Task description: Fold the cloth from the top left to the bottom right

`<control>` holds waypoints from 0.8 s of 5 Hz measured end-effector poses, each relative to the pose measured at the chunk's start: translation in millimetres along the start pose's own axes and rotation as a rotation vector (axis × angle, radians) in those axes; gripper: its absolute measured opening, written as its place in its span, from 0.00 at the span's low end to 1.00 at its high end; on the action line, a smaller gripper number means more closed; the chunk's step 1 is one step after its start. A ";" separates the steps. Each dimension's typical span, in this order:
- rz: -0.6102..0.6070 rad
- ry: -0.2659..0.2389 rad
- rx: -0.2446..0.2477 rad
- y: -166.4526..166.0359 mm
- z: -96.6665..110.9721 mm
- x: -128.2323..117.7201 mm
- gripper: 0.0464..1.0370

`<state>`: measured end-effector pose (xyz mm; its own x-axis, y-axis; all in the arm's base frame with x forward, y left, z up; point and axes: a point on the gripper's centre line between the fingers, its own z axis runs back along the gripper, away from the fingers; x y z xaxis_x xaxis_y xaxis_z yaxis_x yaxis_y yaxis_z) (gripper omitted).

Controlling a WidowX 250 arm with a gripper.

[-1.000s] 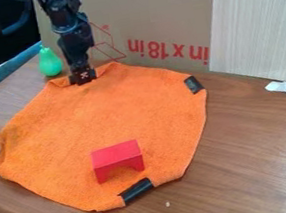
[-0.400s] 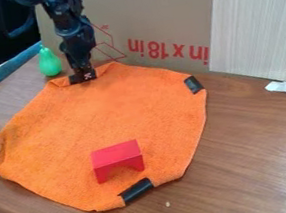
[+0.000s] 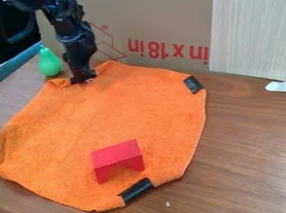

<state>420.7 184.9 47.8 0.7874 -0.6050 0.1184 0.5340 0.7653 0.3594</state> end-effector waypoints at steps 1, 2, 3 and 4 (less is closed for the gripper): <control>-0.006 -0.012 0.005 -3.2 1.2 -0.6 0.02; -0.009 -0.026 -0.010 -9.2 5.9 -1.0 0.01; -0.013 -0.073 -0.006 -13.2 21.6 4.8 0.01; -0.060 -0.161 0.022 -23.4 56.2 27.1 0.01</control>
<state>412.2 138.3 94.6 0.6939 -0.6780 0.2424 0.5700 0.7230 0.3904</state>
